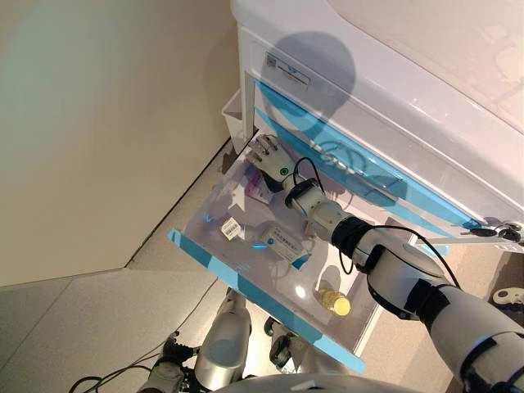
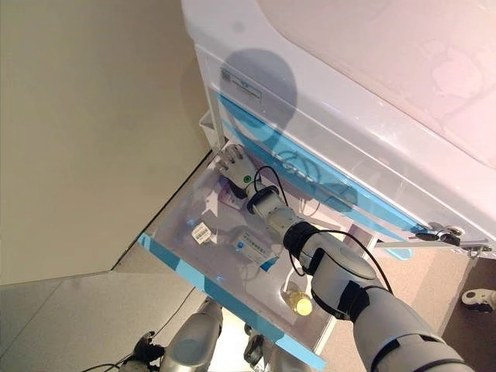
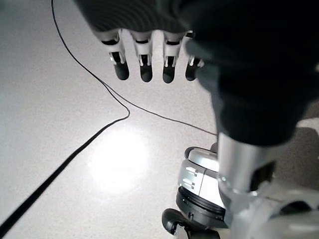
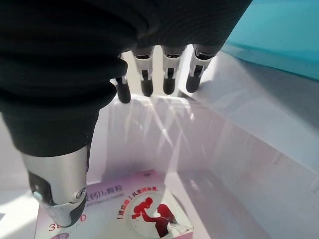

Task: Open the drawer and pick up the medicine

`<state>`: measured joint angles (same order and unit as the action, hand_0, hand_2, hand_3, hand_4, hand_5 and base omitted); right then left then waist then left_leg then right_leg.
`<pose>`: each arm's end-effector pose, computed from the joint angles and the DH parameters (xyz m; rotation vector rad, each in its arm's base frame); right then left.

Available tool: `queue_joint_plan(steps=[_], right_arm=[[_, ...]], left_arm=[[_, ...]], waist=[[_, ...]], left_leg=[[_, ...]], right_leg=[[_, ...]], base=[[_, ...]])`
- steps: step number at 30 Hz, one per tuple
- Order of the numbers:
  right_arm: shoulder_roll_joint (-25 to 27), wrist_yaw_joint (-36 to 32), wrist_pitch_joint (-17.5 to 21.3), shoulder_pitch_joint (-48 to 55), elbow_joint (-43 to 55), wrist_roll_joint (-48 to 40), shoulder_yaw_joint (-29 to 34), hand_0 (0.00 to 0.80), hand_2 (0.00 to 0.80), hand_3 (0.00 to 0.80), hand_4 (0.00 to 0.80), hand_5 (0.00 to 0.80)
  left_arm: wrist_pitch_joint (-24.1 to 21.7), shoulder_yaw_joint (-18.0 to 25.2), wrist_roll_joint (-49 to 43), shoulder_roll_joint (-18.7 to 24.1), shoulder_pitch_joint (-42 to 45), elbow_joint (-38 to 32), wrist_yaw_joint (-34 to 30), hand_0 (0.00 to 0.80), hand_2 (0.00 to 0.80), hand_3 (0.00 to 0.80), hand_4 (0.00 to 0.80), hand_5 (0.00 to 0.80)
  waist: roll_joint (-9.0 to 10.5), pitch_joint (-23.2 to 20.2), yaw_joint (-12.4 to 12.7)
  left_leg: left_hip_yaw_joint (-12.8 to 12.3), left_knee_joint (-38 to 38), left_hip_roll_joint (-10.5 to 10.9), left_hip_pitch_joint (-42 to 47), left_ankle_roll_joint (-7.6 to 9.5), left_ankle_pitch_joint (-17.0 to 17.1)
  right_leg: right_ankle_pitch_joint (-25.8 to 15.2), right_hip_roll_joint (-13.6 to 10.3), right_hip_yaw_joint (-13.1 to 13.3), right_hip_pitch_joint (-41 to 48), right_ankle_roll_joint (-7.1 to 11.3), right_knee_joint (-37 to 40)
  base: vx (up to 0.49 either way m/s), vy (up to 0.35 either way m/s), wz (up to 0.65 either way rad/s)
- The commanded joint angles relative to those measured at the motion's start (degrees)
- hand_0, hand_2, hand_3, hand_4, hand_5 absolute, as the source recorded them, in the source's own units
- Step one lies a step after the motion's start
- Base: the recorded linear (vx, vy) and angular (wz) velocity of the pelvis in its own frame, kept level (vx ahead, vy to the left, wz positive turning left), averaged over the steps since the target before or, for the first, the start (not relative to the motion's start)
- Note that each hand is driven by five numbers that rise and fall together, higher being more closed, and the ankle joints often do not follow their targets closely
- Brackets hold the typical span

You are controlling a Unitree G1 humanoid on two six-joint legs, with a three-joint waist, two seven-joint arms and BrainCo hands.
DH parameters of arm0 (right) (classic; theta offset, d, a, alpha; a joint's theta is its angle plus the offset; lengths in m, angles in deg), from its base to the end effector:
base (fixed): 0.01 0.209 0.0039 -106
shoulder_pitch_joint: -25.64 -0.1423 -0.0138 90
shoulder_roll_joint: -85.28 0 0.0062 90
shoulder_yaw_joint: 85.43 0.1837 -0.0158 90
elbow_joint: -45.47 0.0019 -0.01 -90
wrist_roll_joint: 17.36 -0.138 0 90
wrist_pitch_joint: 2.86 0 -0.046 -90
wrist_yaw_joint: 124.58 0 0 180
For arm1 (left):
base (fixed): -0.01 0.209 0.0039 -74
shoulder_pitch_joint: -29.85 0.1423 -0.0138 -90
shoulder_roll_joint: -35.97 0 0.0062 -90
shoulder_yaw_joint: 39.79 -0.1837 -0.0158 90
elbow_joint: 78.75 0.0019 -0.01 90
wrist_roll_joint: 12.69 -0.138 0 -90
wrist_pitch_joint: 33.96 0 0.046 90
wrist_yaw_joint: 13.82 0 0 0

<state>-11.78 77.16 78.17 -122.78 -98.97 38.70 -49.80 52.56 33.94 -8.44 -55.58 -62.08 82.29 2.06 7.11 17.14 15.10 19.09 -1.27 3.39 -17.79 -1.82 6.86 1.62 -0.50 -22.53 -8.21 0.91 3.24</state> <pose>0.3329 -0.0533 0.1007 -1.8589 -0.6390 0.2226 0.0830 0.2190 -0.1140 0.4903 1.1106 0.1865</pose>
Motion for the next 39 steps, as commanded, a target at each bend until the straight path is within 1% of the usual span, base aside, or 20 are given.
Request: queue_joint_plan(steps=[1, 6, 9, 13, 16, 17, 18, 19, 23, 24, 25, 27, 34, 39], right_arm=[[-2.05, -1.67, 0.37, 0.89, -2.6, -1.73, -0.21, 0.0, 0.0, 0.0, 0.0, 0.0], [-3.41, -1.85, 0.94, 1.84, -3.63, -5.23, 1.14, 0.0, 0.0, 0.0, 0.0, 0.0], [-4.33, -2.79, 2.87, 2.56, -2.86, -9.68, 1.4, 0.0, 0.0, 0.0, 0.0, 0.0], [-3.41, -1.83, 2.93, 2.69, -0.35, -9.36, 1.29, 0.0, 0.0, 0.0, 0.0, 0.0], [-0.71, 0.66, 2.25, 2.48, 6.16, -7.62, 2.19, 0.0, 0.0, 0.0, 0.0, 0.0], [1.88, 2.46, 2.18, 3.29, 12.17, -6.58, 3.42, 0.0, 0.0, 0.0, 0.0, 0.0], [2.05, 2.36, 2.15, 3.32, 12.34, -6.56, 3.49, 0.0, 0.0, 0.0, 0.0, 0.0], [3.48, 4.03, 2.1, 4.06, 15.07, -6.33, 4.68, 0.0, 0.0, 0.0, 0.0, 0.0], [8.62, 5.94, 2.43, 5.91, 21.82, -5.82, 7.3, 0.0, 0.0, 0.0, 0.0, 0.0], [7.46, 6.6, 1.71, 3.33, 16.51, -6.78, 7.8, 0.0, 0.0, 0.0, 0.0, 0.0], [7.23, 6.88, 1.8, 3.16, 16.08, -6.85, 7.71, 0.0, 0.0, 0.0, 0.0, 0.0], [6.84, 7.84, 0.95, 1.46, 12.06, -7.48, 7.56, 0.0, 0.0, 0.0, 0.0, 0.0], [7.6, 8.77, 0.6, 3.1, 12.39, -6.7, 7.49, 0.0, 0.0, 0.0, 0.0, 0.0], [7.61, 8.29, 0.53, 3.83, 10.63, -6.19, 7.08, 0.0, 0.0, 0.0, 0.0, 0.0]], left_arm=[[0.49, -0.52, 0.81, -0.47, -0.7, 2.69, 0.85, 0.0, 0.0, 0.0, 0.0, 0.0], [0.66, -0.4, 0.97, -0.39, -1.03, 2.63, 0.96, 0.0, 0.0, 0.0, 0.0, 0.0], [0.81, -0.2, 0.63, -0.17, -1.2, 2.73, 0.84, 0.0, 0.0, 0.0, 0.0, 0.0], [0.91, 0.06, 0.43, -0.19, -0.99, 2.88, 0.8, 0.0, 0.0, 0.0, 0.0, 0.0], [1.05, 0.49, 0.43, -0.46, -1.35, 3.0, 1.07, 0.0, 0.0, 0.0, 0.0, 0.0], [1.03, 0.84, 0.38, -0.55, -1.79, 2.61, 1.22, 0.0, 0.0, 0.0, 0.0, 0.0], [1.04, 0.76, 0.38, -0.56, -1.85, 2.6, 1.22, 0.0, 0.0, 0.0, 0.0, 0.0], [0.91, 1.03, 0.36, -0.6, -2.19, 2.31, 1.31, 0.0, 0.0, 0.0, 0.0, 0.0], [0.37, 1.7, 0.08, -0.15, -2.84, 1.32, 1.73, 0.0, 0.0, 0.0, 0.0, 0.0], [0.19, 0.75, -0.2, 0.31, -2.84, 1.37, 1.87, 0.0, 0.0, 0.0, 0.0, 0.0], [0.19, 0.81, -0.19, 0.33, -2.87, 1.38, 1.87, 0.0, 0.0, 0.0, 0.0, 0.0], [-0.16, 0.09, -0.47, 0.66, -2.43, 1.45, 1.98, 0.0, 0.0, 0.0, 0.0, 0.0], [-0.3, -0.03, -0.39, 0.28, -1.82, 1.51, 1.82, 0.0, 0.0, 0.0, 0.0, 0.0], [-0.41, -0.19, -0.32, 0.12, -1.71, 1.59, 1.67, 0.0, 0.0, 0.0, 0.0, 0.0]], waist=[[2.01, 1.35, 2.45], [1.81, 1.48, 2.44], [1.6, 1.59, 2.43], [1.74, 1.53, 2.09], [2.0, 1.47, 1.45], [2.05, 1.53, 0.91], [2.02, 1.47, 0.88], [1.98, 1.53, 0.53], [1.86, 1.44, -0.14], [1.53, 1.28, 0.52], [1.58, 1.24, 0.42], [1.19, 0.92, 0.87], [1.0, 0.69, 0.34], [0.93, 0.63, 0.19]], left_leg=[[-1.16, -2.55, 2.21, 0.71, 1.91, -0.73], [-1.08, -2.53, 2.32, 0.47, 1.83, -0.59], [-0.95, -2.55, 2.33, 0.28, 1.73, -0.4], [-1.06, -2.58, 2.3, 0.31, 1.74, -0.45], [-1.45, -2.62, 2.17, 0.59, 1.8, -0.65], [-1.75, -2.61, 2.11, 0.71, 1.88, -0.78], [-1.67, -2.66, 2.21, 0.49, 1.93, -0.45], [-1.93, -2.6, 2.1, 0.74, 1.94, -0.82], [-2.05, -2.28, 2.18, 0.48, 2.09, -0.77], [-1.96, -2.12, 2.34, 0.54, 2.12, -0.86], [-1.91, -2.07, 2.37, 0.43, 2.13, -0.84], [-1.84, -2.1, 2.49, 0.46, 2.18, -0.82], [-2.27, -2.27, 2.25, 0.75, 2.42, -0.83], [-2.35, -2.26, 2.27, 0.8, 2.44, -0.78]], right_leg=[[-5.59, -5.74, 2.35, -3.69, 5.58, -3.22], [-5.7, -5.82, 2.16, -3.92, 5.58, -3.24], [-5.69, -5.97, 1.84, -3.93, 5.58, -3.16], [-5.7, -5.96, 2.03, -3.9, 5.6, -3.08], [-5.74, -5.88, 2.53, -3.84, 5.59, -3.12], [-5.72, -5.87, 2.85, -3.89, 5.62, -3.25], [-5.96, -5.95, 2.76, -4.06, 5.66, -3.18], [-5.81, -5.9, 2.95, -4.01, 5.69, -3.3], [-5.99, -6.07, 3.04, -4.37, 5.81, -3.48], [-5.87, -6.14, 2.95, -4.19, 5.75, -3.56], [-5.9, -6.15, 2.89, -4.25, 5.77, -3.53], [-5.89, -6.22, 2.77, -4.2, 5.75, -3.52], [-6.08, -6.15, 3.71, -4.5, 5.71, -3.56], [-6.14, -6.03, 3.87, -4.64, 5.61, -3.64]], base=[[0.0, 0.0, 0.0], [0.0, 0.0, 0.0], [0.0, 0.0, 0.0], [0.0, 0.0, 0.0], [0.0, 0.0, 0.0], [0.0, 0.0, 0.0], [0.0, 0.0, 0.0], [0.0, 0.0, 0.0], [-0.021, 0.007, -0.05], [0.0, 0.0, 0.0], [0.0, 0.0, 0.0], [-0.011, 0.003, 0.02], [-0.021, 0.003, -0.01], [-0.015, -0.002, -0.05]])
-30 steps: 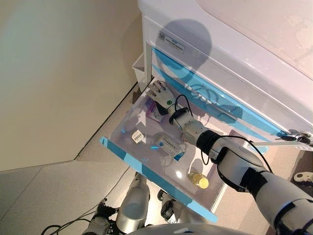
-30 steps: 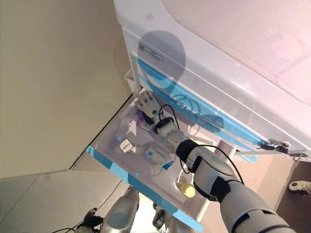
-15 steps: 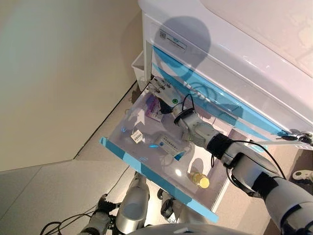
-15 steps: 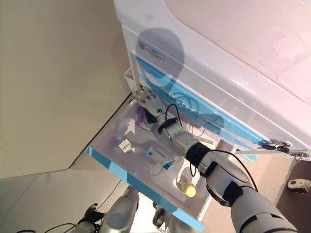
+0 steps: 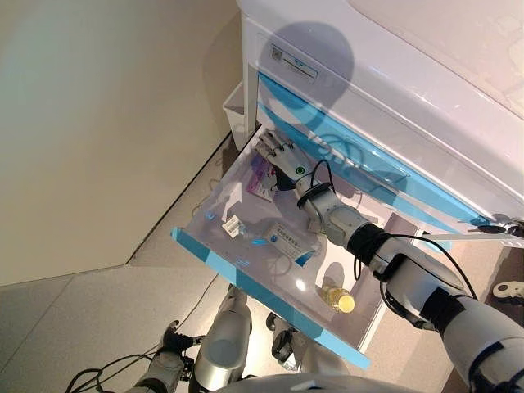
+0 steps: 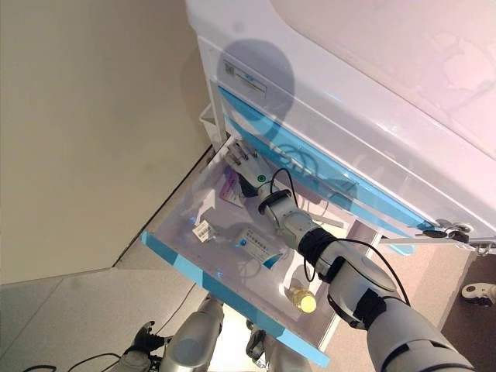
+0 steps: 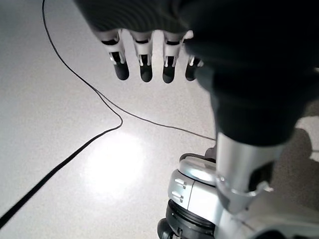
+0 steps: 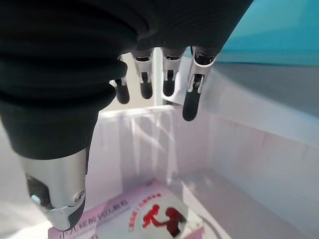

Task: Open the drawer and pick up the medicine

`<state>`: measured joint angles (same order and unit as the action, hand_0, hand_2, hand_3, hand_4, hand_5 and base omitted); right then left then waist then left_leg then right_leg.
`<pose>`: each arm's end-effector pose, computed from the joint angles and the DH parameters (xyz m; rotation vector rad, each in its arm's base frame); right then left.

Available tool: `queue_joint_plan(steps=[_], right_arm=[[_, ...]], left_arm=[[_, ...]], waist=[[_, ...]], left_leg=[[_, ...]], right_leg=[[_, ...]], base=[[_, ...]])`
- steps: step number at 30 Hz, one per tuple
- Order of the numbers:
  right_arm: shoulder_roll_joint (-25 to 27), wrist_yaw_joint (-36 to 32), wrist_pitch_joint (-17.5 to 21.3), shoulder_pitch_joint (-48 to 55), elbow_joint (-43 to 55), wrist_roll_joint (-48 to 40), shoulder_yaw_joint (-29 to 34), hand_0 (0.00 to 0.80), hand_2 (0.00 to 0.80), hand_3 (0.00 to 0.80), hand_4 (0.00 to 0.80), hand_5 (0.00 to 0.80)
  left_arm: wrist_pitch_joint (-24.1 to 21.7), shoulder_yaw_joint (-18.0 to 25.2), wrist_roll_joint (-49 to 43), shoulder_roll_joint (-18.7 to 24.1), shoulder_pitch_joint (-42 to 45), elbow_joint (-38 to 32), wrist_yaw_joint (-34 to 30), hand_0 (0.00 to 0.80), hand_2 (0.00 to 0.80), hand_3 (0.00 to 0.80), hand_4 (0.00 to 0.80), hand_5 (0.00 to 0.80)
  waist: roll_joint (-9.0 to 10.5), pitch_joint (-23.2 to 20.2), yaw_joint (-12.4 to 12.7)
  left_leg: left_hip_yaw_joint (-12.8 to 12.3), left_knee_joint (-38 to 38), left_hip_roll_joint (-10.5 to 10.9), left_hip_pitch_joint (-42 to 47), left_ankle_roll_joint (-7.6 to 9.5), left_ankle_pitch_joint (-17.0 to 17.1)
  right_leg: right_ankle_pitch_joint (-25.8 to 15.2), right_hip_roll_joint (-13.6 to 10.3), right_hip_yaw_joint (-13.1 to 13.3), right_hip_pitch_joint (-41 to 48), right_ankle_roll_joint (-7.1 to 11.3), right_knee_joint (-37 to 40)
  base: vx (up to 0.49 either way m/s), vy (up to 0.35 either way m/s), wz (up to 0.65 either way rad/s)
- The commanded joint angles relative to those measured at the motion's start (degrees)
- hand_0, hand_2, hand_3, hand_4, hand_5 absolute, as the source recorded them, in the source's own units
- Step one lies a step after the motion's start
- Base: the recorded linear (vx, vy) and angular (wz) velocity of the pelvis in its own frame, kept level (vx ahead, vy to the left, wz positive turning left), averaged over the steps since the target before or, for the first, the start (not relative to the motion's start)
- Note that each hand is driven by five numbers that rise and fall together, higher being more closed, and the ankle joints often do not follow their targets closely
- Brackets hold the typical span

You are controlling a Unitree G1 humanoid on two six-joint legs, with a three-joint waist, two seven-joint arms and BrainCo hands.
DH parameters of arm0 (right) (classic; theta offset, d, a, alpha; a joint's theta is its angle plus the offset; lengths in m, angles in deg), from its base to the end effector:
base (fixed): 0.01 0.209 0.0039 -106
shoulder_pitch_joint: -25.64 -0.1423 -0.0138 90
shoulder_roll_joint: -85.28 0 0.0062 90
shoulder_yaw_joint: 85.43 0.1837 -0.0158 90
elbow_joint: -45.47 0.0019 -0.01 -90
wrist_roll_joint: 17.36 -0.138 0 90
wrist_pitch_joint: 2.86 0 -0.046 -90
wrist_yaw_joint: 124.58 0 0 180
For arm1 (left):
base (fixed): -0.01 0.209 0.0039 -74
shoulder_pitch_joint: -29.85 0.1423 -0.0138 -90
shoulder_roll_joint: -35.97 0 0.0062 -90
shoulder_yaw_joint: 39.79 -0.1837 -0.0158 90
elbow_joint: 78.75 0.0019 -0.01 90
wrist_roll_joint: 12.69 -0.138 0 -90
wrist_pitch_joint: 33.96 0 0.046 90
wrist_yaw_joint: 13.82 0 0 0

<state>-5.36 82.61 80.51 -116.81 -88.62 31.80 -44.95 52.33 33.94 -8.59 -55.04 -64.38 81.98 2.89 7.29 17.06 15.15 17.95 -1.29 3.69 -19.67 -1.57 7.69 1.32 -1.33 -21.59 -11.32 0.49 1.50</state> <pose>0.3261 -0.0773 0.0973 -1.6308 -0.6568 0.1367 0.0989 0.2210 -0.1096 0.5069 1.0568 0.2011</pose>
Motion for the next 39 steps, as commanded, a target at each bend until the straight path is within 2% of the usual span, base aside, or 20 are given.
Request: queue_joint_plan(steps=[1, 20, 34, 39], right_arm=[[1.07, 2.51, -1.81, -2.17, -0.36, 1.03, 1.83, 0.0, 0.0, 0.0, 0.0, 0.0], [-4.13, -0.14, -1.8, -2.33, -8.19, -0.97, 0.22, 0.0, 0.0, 0.0, 0.0, 0.0], [-1.91, -1.54, -2.44, -8.3, -10.62, 1.18, -2.76, 0.0, 0.0, 0.0, 0.0, 0.0], [-0.94, -1.9, -2.58, -10.99, -9.34, 1.88, -3.54, 0.0, 0.0, 0.0, 0.0, 0.0]], left_arm=[[-0.23, -0.32, -0.2, -0.43, 0.64, 1.91, 0.76, 0.0, 0.0, 0.0, 0.0, 0.0], [0.14, -0.99, 0.32, -0.82, 1.04, 2.49, 0.87, 0.0, 0.0, 0.0, 0.0, 0.0], [0.16, -0.84, 0.76, 0.51, 0.21, 2.66, 1.4, 0.0, 0.0, 0.0, 0.0, 0.0], [0.31, -0.84, 1.05, 0.78, -0.37, 2.54, 1.7, 0.0, 0.0, 0.0, 0.0, 0.0]], waist=[[0.78, 0.73, 0.15], [1.09, 1.2, 0.46], [0.63, 3.23, 1.81], [0.32, 4.39, 2.0]], left_leg=[[-1.21, -2.25, 1.96, 2.65, 2.19, -1.58], [-0.63, -2.53, 2.02, 2.31, 2.04, -1.2], [-0.02, -0.77, 2.87, 0.53, 2.15, -1.88], [-0.59, 3.27, 3.76, -1.9, 2.61, -3.5]], right_leg=[[-5.83, -5.19, 2.93, -1.53, 6.03, -1.88], [-5.98, -5.33, 2.06, -1.53, 6.1, -1.73], [-5.03, -5.72, 1.43, -2.29, 5.9, -3.14], [-4.32, -6.43, 2.05, -3.45, 5.71, -5.19]], base=[[0.0, 0.0, 0.0], [0.0, 0.0, 0.0], [0.003, -0.002, 0.02], [0.004, 0.0, 0.03]])
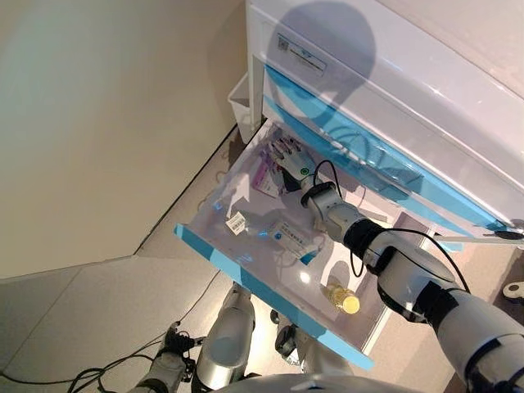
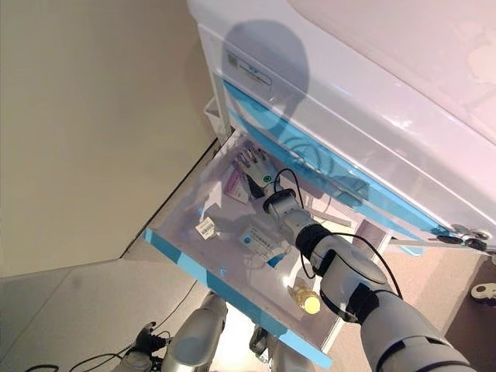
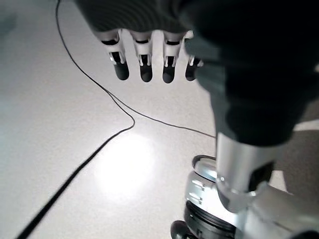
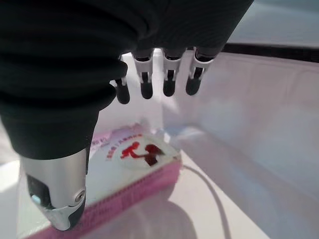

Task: Open the drawer and pick up the medicine

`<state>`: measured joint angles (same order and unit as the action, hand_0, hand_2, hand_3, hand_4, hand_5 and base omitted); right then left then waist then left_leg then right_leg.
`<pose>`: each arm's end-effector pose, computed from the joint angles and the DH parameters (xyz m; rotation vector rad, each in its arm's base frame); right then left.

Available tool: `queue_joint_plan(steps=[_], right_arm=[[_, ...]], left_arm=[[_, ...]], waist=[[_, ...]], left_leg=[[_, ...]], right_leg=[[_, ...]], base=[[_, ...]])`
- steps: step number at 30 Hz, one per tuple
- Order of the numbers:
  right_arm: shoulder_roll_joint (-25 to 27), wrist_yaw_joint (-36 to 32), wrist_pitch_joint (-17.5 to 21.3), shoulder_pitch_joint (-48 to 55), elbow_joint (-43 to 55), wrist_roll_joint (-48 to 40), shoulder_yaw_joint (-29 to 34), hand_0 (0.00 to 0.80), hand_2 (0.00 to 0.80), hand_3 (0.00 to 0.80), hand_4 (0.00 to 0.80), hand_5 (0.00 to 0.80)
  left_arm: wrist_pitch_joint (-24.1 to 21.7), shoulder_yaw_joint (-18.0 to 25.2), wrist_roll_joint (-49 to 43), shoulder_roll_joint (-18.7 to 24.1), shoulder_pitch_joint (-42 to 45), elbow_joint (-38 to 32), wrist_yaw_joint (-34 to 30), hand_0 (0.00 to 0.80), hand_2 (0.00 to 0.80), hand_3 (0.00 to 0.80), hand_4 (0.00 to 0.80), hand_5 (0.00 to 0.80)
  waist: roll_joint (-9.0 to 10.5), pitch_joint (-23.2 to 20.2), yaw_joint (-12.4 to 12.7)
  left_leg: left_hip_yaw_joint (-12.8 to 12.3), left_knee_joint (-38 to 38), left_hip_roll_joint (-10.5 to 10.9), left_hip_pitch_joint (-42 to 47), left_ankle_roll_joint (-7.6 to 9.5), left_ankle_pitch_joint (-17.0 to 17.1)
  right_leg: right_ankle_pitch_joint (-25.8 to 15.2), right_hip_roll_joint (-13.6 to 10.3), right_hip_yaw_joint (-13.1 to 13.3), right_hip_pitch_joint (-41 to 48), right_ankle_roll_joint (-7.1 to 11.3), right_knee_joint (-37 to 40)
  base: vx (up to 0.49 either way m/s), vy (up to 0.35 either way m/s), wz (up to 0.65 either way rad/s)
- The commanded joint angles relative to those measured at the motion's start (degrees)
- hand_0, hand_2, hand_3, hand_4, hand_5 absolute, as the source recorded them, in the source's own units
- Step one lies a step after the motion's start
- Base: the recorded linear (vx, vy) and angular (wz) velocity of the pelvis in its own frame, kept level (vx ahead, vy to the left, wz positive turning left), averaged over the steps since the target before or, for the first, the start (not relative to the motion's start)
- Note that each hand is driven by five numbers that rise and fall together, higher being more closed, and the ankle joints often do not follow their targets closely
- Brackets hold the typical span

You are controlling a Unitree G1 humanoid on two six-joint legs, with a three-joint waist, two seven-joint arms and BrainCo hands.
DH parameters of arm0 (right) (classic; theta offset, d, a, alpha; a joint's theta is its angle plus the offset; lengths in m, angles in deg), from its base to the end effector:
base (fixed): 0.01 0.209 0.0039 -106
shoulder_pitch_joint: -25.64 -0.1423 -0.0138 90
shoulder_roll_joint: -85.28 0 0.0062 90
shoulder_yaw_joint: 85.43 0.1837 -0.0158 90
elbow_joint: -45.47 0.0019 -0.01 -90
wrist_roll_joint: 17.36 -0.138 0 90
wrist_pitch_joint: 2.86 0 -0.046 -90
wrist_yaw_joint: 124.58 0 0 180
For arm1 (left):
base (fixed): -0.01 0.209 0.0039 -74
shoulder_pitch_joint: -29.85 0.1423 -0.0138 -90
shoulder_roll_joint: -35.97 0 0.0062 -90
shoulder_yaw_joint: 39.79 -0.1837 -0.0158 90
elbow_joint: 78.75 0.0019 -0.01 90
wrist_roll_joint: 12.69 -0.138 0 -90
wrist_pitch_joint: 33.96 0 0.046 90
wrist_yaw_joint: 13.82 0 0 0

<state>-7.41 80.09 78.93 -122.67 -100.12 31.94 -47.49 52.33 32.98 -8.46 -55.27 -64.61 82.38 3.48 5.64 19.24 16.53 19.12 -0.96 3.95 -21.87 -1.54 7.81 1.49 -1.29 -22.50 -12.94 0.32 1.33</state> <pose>0.3420 -0.0840 0.1036 -1.7823 -0.5404 0.1267 0.0990 0.2189 -0.1102 0.5190 1.0571 0.1957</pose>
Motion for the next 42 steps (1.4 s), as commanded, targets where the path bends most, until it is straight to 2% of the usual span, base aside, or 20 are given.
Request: queue_joint_plan(steps=[1, 8, 15, 19, 20, 21, 22, 24, 26, 29, 36, 40, 42], right_arm=[[1.28, 0.46, -0.99, -5.58, 2.44, 1.83, -1.09, 0.0, 0.0, 0.0, 0.0, 0.0], [4.57, -0.43, -1.16, -9.62, 8.0, 4.37, -2.12, 0.0, 0.0, 0.0, 0.0, 0.0], [6.24, -1.82, 0.3, -10.99, 11.91, 3.96, -2.8, 0.0, 0.0, 0.0, 0.0, 0.0], [5.69, -5.48, 3.01, -11.52, 12.12, 1.12, -4.25, 0.0, 0.0, 0.0, 0.0, 0.0], [5.05, -7.85, 5.04, -11.46, 11.69, -2.46, -5.09, 0.0, 0.0, 0.0, 0.0, 0.0], [5.1, -7.86, 5.04, -11.55, 11.65, -2.52, -5.03, 0.0, 0.0, 0.0, 0.0, 0.0], [5.08, -10.03, 7.07, -12.21, 11.75, -5.5, -6.2, 0.0, 0.0, 0.0, 0.0, 0.0], [5.09, -10.07, 7.1, -12.26, 11.75, -5.56, -6.23, 0.0, 0.0, 0.0, 0.0, 0.0], [6.45, -12.91, 9.38, -12.52, 12.47, -10.64, -6.7, 0.0, 0.0, 0.0, 0.0, 0.0], [7.41, -15.45, 11.0, -13.52, 13.97, -13.24, -7.58, 0.0, 0.0, 0.0, 0.0, 0.0], [9.83, -19.68, 12.01, -15.26, 15.67, -16.66, -8.75, 0.0, 0.0, 0.0, 0.0, 0.0], [10.16, -20.29, 11.42, -16.05, 15.23, -17.38, -8.36, 0.0, 0.0, 0.0, 0.0, 0.0], [9.54, -19.18, 9.93, -16.17, 12.69, -17.37, -6.96, 0.0, 0.0, 0.0, 0.0, 0.0]], left_arm=[[0.33, 0.07, 1.13, 1.04, -0.3, 2.13, 1.21, 0.0, 0.0, 0.0, 0.0, 0.0], [0.32, 0.41, 2.53, 1.43, -2.04, 1.59, 1.4, 0.0, 0.0, 0.0, 0.0, 0.0], [0.37, 0.5, 3.02, 1.62, -2.91, 1.51, 1.21, 0.0, 0.0, 0.0, 0.0, 0.0], [0.53, 0.96, 3.03, 1.95, -3.25, 1.62, 0.8, 0.0, 0.0, 0.0, 0.0, 0.0], [0.64, 1.37, 3.27, 2.16, -3.3, 1.71, 0.3, 0.0, 0.0, 0.0, 0.0, 0.0], [0.62, 1.34, 3.24, 2.22, -3.35, 1.66, 0.3, 0.0, 0.0, 0.0, 0.0, 0.0], [0.73, 1.47, 2.9, 2.46, -3.08, 1.9, -0.41, 0.0, 0.0, 0.0, 0.0, 0.0], [0.73, 1.52, 2.9, 2.45, -3.09, 1.9, -0.43, 0.0, 0.0, 0.0, 0.0, 0.0], [0.84, 1.89, 2.22, 3.15, -2.8, 2.1, -1.28, 0.0, 0.0, 0.0, 0.0, 0.0], [0.96, 2.25, 1.72, 3.86, -2.7, 2.25, -1.97, 0.0, 0.0, 0.0, 0.0, 0.0], [1.22, 2.64, 1.12, 4.85, -2.92, 2.44, -3.18, 0.0, 0.0, 0.0, 0.0, 0.0], [1.43, 2.83, 0.95, 4.97, -3.1, 2.63, -3.44, 0.0, 0.0, 0.0, 0.0, 0.0], [1.57, 2.73, 1.07, 5.02, -3.38, 2.83, -3.25, 0.0, 0.0, 0.0, 0.0, 0.0]], waist=[[1.85, 2.45, 0.63], [-0.36, 4.59, 0.09], [-0.93, 5.55, -0.15], [-0.96, 5.78, -0.09], [-0.54, 5.71, -0.1], [-0.79, 5.93, -0.02], [-0.45, 5.85, 0.05], [-0.44, 5.94, 0.04], [-0.27, 6.18, 0.05], [-0.12, 6.43, 0.25], [0.27, 6.62, 0.44], [0.41, 6.45, 0.44], [0.42, 6.41, 0.36]], left_leg=[[-2.04, 4.21, 3.8, -0.46, 2.72, -4.13], [-2.86, 12.78, 5.84, -6.52, 3.81, -7.12], [-2.72, 15.37, 6.52, -8.7, 3.67, -7.73], [-2.57, 16.15, 6.74, -9.37, 3.59, -7.97], [-2.5, 16.37, 6.52, -8.76, 3.49, -9.66], [-2.65, 16.36, 6.65, -9.49, 3.53, -8.05], [-2.53, 16.57, 6.57, -8.86, 3.47, -9.68], [-2.58, 16.69, 6.59, -8.82, 3.46, -9.84], [-2.42, 16.43, 6.46, -8.78, 3.38, -9.5], [-2.42, 16.22, 6.42, -8.75, 3.35, -9.25], [-2.08, 14.58, 6.0, -8.21, 3.15, -8.24], [-1.85, 13.31, 5.64, -7.44, 3.15, -7.71], [-1.79, 13.01, 5.63, -7.3, 3.15, -7.52]], right_leg=[[-4.19, -6.67, 3.29, -2.27, 5.79, -5.82], [-1.26, -8.76, 5.9, -8.94, 4.5, -15.17], [0.19, -9.4, 6.1, -11.41, 4.0, -18.64], [0.71, -9.75, 5.88, -12.16, 3.8, -20.16], [2.22, -9.7, 6.57, -12.0, 4.17, -21.1], [0.85, -9.92, 5.91, -12.48, 3.74, -20.85], [2.36, -9.86, 6.3, -12.26, 4.15, -21.71], [2.54, -9.88, 6.35, -12.25, 4.14, -21.89], [2.71, -10.15, 5.96, -12.37, 4.15, -22.42], [2.76, -10.25, 5.82, -12.61, 4.14, -22.83], [2.91, -10.28, 5.27, -12.37, 4.09, -22.47], [2.86, -10.27, 4.88, -12.19, 4.0, -22.23], [2.87, -10.3, 4.91, -12.17, 3.94, -22.18]], base=[[-0.029, 0.035, 0.03], [-0.052, 0.05, 0.03], [-0.006, 0.004, 0.01], [0.022, -0.01, 0.01], [0.0, 0.0, 0.0], [0.092, -0.04, 0.07], [0.003, -0.003, 0.08], [0.049, -0.022, 0.07], [0.0, 0.0, 0.04], [0.0, 0.0, 0.0], [0.0, 0.0, 0.0], [0.0, 0.0, 0.0], [0.0, 0.0, 0.0]])
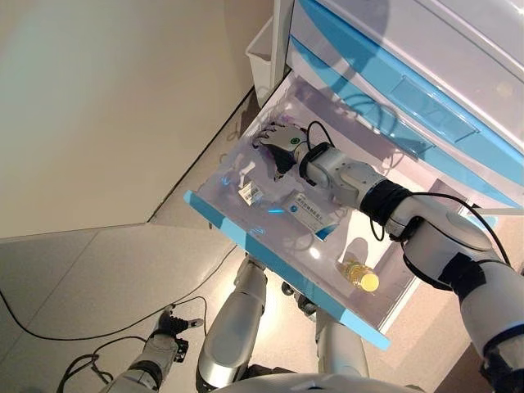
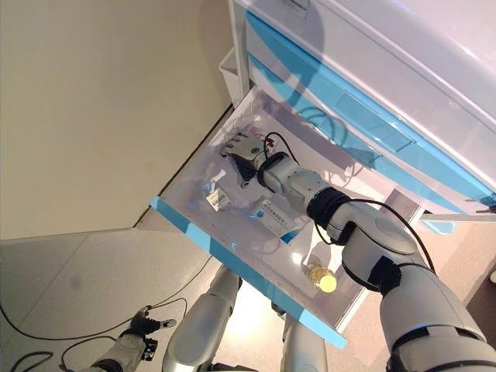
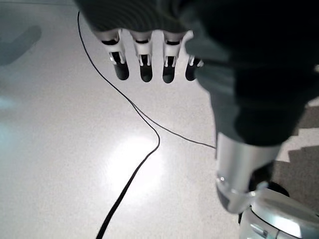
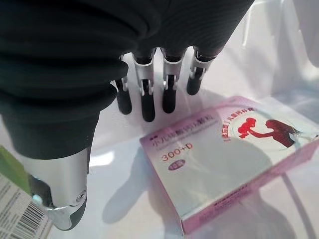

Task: Open the drawer and pick up the medicine

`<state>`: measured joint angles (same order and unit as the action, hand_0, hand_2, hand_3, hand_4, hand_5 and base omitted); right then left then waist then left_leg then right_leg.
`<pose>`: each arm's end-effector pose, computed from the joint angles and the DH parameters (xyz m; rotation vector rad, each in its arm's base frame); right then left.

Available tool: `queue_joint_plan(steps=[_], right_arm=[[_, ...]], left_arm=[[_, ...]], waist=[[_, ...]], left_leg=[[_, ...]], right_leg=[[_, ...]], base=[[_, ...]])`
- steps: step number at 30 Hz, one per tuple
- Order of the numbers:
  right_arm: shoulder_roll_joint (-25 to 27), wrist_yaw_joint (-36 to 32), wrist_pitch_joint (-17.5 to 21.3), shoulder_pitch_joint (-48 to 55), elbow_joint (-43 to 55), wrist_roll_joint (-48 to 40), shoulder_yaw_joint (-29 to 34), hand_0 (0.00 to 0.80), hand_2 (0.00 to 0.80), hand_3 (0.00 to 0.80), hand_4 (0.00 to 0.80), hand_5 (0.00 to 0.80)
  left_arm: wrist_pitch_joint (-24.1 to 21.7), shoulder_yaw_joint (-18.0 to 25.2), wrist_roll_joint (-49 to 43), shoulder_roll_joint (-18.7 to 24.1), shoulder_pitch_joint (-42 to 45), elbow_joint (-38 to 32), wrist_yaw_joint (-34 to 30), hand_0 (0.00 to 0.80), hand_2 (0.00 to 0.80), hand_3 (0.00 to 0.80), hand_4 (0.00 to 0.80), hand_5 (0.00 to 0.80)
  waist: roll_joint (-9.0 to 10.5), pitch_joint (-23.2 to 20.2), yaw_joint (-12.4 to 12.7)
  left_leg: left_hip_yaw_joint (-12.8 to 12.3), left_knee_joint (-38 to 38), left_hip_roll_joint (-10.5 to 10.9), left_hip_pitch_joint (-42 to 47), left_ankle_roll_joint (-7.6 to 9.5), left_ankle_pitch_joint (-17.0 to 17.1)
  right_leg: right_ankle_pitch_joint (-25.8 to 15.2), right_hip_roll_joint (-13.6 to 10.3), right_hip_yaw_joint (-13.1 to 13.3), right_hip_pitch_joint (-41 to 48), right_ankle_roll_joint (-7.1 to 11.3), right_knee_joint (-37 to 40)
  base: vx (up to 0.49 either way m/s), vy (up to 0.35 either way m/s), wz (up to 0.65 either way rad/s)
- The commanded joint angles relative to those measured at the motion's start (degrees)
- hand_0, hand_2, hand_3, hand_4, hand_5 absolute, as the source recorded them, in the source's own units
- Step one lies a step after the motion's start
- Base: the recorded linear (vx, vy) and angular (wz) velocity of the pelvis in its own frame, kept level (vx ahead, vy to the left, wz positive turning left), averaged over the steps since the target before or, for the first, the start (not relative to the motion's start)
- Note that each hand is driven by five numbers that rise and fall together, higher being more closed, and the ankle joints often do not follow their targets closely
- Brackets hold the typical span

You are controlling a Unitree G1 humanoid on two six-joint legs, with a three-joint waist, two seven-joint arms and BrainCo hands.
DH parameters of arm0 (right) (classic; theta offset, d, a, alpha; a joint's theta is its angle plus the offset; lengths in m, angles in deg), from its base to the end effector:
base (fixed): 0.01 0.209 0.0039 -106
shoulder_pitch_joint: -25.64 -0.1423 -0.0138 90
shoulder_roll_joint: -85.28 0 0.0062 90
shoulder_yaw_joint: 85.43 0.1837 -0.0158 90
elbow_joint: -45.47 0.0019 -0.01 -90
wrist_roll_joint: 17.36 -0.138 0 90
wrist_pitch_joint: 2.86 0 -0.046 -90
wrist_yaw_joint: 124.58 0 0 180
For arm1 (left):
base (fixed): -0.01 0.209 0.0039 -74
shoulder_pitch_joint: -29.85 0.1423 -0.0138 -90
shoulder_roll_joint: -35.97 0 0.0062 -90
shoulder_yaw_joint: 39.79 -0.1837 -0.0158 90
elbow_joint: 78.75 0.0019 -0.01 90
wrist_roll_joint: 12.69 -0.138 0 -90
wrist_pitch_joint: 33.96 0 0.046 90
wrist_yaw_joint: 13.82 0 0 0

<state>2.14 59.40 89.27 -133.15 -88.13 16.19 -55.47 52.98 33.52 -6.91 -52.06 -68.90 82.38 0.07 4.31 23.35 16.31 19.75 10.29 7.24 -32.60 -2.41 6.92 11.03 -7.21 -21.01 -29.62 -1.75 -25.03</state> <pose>0.3492 -0.0767 0.1723 -1.7407 -0.5361 0.4693 0.1260 0.2370 -0.0973 0.5080 1.0064 0.2031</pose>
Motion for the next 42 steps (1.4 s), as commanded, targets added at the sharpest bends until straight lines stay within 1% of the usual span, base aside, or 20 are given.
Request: queue_joint_plan(steps=[1, 4, 5, 9, 10, 11, 13, 15, 16, 17, 20, 22, 24, 25, 26, 27, 30, 32, 36, 42], right_arm=[[-0.64, 2.26, -1.19, -5.82, -0.91, -0.88, 1.8, 0.0, 0.0, 0.0, 0.0, 0.0], [-2.36, 5.35, -3.62, -6.23, -4.1, 1.49, 4.01, 0.0, 0.0, 0.0, 0.0, 0.0], [-3.06, 6.95, -4.79, -6.82, -5.11, 4.1, 4.62, 0.0, 0.0, 0.0, 0.0, 0.0], [-3.07, 9.05, -6.3, -7.41, -5.2, 7.69, 5.11, 0.0, 0.0, 0.0, 0.0, 0.0], [-2.14, 9.28, -6.57, -8.33, -3.51, 11.31, 4.08, 0.0, 0.0, 0.0, 0.0, 0.0], [-2.08, 9.21, -6.6, -8.33, -3.4, 11.37, 4.09, 0.0, 0.0, 0.0, 0.0, 0.0], [-0.35, 8.31, -5.28, -9.61, 1.2, 14.12, 2.06, 0.0, 0.0, 0.0, 0.0, 0.0], [0.36, 7.8, -4.76, -9.97, 2.77, 14.35, 1.5, 0.0, 0.0, 0.0, 0.0, 0.0], [2.24, 6.68, -3.03, -11.51, 6.13, 15.8, -0.83, 0.0, 0.0, 0.0, 0.0, 0.0], [2.4, 6.55, -3.03, -11.53, 6.33, 15.79, -0.85, 0.0, 0.0, 0.0, 0.0, 0.0], [4.84, 5.09, -0.92, -13.27, 9.42, 16.78, -4.04, 0.0, 0.0, 0.0, 0.0, 0.0], [7.02, 3.42, 0.76, -14.64, 12.58, 15.55, -5.64, 0.0, 0.0, 0.0, 0.0, 0.0], [7.79, 2.73, 1.3, -14.86, 13.54, 15.13, -6.32, 0.0, 0.0, 0.0, 0.0, 0.0], [9.05, 1.51, 2.38, -15.65, 15.68, 13.4, -7.04, 0.0, 0.0, 0.0, 0.0, 0.0], [9.18, 1.39, 2.36, -15.7, 15.84, 13.32, -7.05, 0.0, 0.0, 0.0, 0.0, 0.0], [10.53, 0.42, 3.45, -16.46, 17.67, 12.15, -8.05, 0.0, 0.0, 0.0, 0.0, 0.0], [12.53, -1.0, 4.65, -17.82, 19.93, 10.69, -9.45, 0.0, 0.0, 0.0, 0.0, 0.0], [11.82, -2.23, 4.81, -18.76, 17.33, 9.81, -10.74, 0.0, 0.0, 0.0, 0.0, 0.0], [12.18, -4.55, 4.22, -18.61, 15.77, 8.21, -11.31, 0.0, 0.0, 0.0, 0.0, 0.0], [13.63, -5.5, 3.3, -16.67, 14.97, 7.19, -10.05, 0.0, 0.0, 0.0, 0.0, 0.0]], left_arm=[[1.04, 1.99, -0.56, 1.81, 0.8, 3.0, 0.35, 0.0, 0.0, 0.0, 0.0, 0.0], [1.39, 1.79, -0.27, 1.53, 0.25, 3.21, 0.88, 0.0, 0.0, 0.0, 0.0, 0.0], [1.56, 1.7, -0.03, 1.4, -0.03, 3.19, 1.26, 0.0, 0.0, 0.0, 0.0, 0.0], [1.75, 1.59, 0.22, 1.12, -0.56, 3.28, 1.62, 0.0, 0.0, 0.0, 0.0, 0.0], [1.85, 1.92, 0.25, 1.18, -0.81, 3.24, 1.63, 0.0, 0.0, 0.0, 0.0, 0.0], [1.85, 1.93, 0.24, 1.15, -0.84, 3.24, 1.63, 0.0, 0.0, 0.0, 0.0, 0.0], [1.91, 2.5, 0.27, 1.19, -1.0, 3.38, 1.37, 0.0, 0.0, 0.0, 0.0, 0.0], [1.96, 2.7, 0.24, 1.2, -1.0, 3.47, 1.21, 0.0, 0.0, 0.0, 0.0, 0.0], [1.87, 3.27, 0.14, 1.4, -0.63, 3.46, 0.72, 0.0, 0.0, 0.0, 0.0, 0.0], [1.86, 3.28, 0.13, 1.33, -0.66, 3.46, 0.71, 0.0, 0.0, 0.0, 0.0, 0.0], [1.71, 3.87, 0.04, 1.67, -0.03, 3.57, 0.13, 0.0, 0.0, 0.0, 0.0, 0.0], [1.64, 4.36, -0.32, 1.87, 0.21, 3.7, -0.16, 0.0, 0.0, 0.0, 0.0, 0.0], [1.53, 4.51, -0.32, 1.87, 0.23, 3.68, -0.27, 0.0, 0.0, 0.0, 0.0, 0.0], [1.58, 4.8, -0.26, 1.95, 0.38, 3.69, -0.5, 0.0, 0.0, 0.0, 0.0, 0.0], [1.58, 4.8, -0.27, 1.93, 0.34, 3.68, -0.51, 0.0, 0.0, 0.0, 0.0, 0.0], [1.52, 5.02, -0.32, 2.05, 0.35, 3.67, -0.64, 0.0, 0.0, 0.0, 0.0, 0.0], [1.51, 5.29, -0.4, 2.21, 0.4, 3.72, -0.97, 0.0, 0.0, 0.0, 0.0, 0.0], [1.38, 4.88, -0.73, 2.41, 0.44, 3.68, -1.11, 0.0, 0.0, 0.0, 0.0, 0.0], [1.34, 4.35, -0.74, 2.26, 0.71, 3.59, -1.32, 0.0, 0.0, 0.0, 0.0, 0.0], [1.57, 4.34, -0.39, 2.05, 0.09, 3.5, -1.43, 0.0, 0.0, 0.0, 0.0, 0.0]], waist=[[1.75, 2.23, 0.53], [1.73, 2.19, 0.22], [1.73, 2.17, 0.08], [1.72, 2.16, -0.18], [1.87, 2.12, -0.27], [1.84, 2.16, -0.28], [2.01, 2.01, -0.4], [2.07, 1.93, -0.42], [2.33, 1.63, -0.35], [2.26, 1.67, -0.38], [2.43, 1.52, -0.27], [2.44, 1.43, -0.37], [2.45, 1.45, -0.37], [2.61, 1.34, -0.48], [2.58, 1.38, -0.48], [2.72, 1.34, -0.54], [2.86, 1.41, -0.56], [2.76, 1.48, -0.26], [2.59, 1.58, -0.1], [2.65, 1.82, -0.41]], left_leg=[[-2.48, 1.69, 2.34, 3.49, 4.06, -6.64], [-2.61, 1.56, 2.28, 3.59, 4.17, -6.64], [-2.72, 1.64, 2.3, 3.54, 4.26, -6.72], [-2.69, 1.55, 2.28, 3.69, 4.29, -6.8], [-2.62, 1.15, 2.15, 3.86, 4.24, -6.81], [-2.61, 1.11, 2.15, 3.89, 4.24, -6.79], [-2.39, 0.67, 2.14, 4.06, 4.22, -6.63], [-2.26, 0.54, 2.16, 4.1, 4.22, -6.58], [-2.0, 0.13, 2.14, 4.27, 4.2, -6.52], [-1.97, 0.08, 2.14, 4.3, 4.19, -6.5], [-1.81, -0.19, 2.18, 4.48, 4.15, -6.43], [-1.69, -0.32, 2.2, 4.6, 4.1, -6.34], [-1.68, -0.37, 2.2, 4.65, 4.09, -6.32], [-1.7, -0.47, 2.16, 4.7, 4.08, -6.25], [-1.69, -0.48, 2.16, 4.7, 4.08, -6.23], [-1.6, -0.61, 2.12, 4.76, 4.03, -6.14], [-1.49, -0.84, 2.04, 4.83, 3.93, -6.0], [-1.22, -1.07, 2.14, 4.91, 3.87, -5.88], [-1.05, -1.44, 2.16, 5.07, 3.83, -5.63], [-1.09, -1.46, 2.21, 5.02, 3.83, -5.48]], right_leg=[[-6.67, -4.41, 3.45, 4.51, 5.99, 4.13], [-6.71, -4.35, 3.65, 4.48, 5.94, 4.0], [-6.82, -4.31, 3.74, 4.39, 5.94, 3.93], [-6.96, -4.27, 3.79, 4.44, 5.98, 4.13], [-7.02, -4.29, 3.83, 4.55, 6.06, 4.38], [-7.04, -4.28, 3.82, 4.58, 6.06, 4.4], [-7.0, -4.25, 3.76, 4.69, 6.15, 4.46], [-6.98, -4.27, 3.74, 4.71, 6.17, 4.47], [-6.85, -4.27, 3.76, 4.81, 6.23, 4.62], [-6.84, -4.27, 3.73, 4.83, 6.22, 4.63], [-6.75, -4.41, 3.69, 4.9, 6.3, 4.59], [-6.54, -4.47, 3.62, 4.99, 6.35, 4.46], [-6.52, -4.49, 3.59, 5.01, 6.36, 4.41], [-6.54, -4.48, 3.52, 5.09, 6.39, 4.43], [-6.53, -4.49, 3.52, 5.08, 6.39, 4.42], [-6.54, -4.47, 3.46, 5.09, 6.38, 4.45], [-6.54, -4.47, 3.24, 5.15, 6.41, 4.46], [-6.42, -4.5, 2.92, 5.48, 6.35, 4.63], [-6.27, -4.55, 2.67, 5.54, 6.31, 4.5], [-6.14, -4.51, 2.71, 5.54, 6.2, 4.39]], base=[[0.0, 0.0, 0.0], [0.0, 0.0, 0.0], [0.0, 0.0, 0.0], [0.0, 0.0, 0.0], [0.0, 0.0, 0.0], [0.0, 0.0, 0.0], [0.0, 0.0, 0.0], [0.0, 0.0, 0.0], [0.0, 0.0, 0.0], [0.0, 0.0, 0.0], [0.005, -0.002, 0.03], [0.002, -0.005, 0.03], [0.002, -0.006, 0.05], [0.0, 0.0, 0.0], [0.0, 0.0, 0.0], [0.0, 0.0, 0.0], [0.0, 0.0, 0.0], [0.0, 0.0, 0.0], [0.002, -0.002, 0.01], [0.0, 0.0, 0.0]])
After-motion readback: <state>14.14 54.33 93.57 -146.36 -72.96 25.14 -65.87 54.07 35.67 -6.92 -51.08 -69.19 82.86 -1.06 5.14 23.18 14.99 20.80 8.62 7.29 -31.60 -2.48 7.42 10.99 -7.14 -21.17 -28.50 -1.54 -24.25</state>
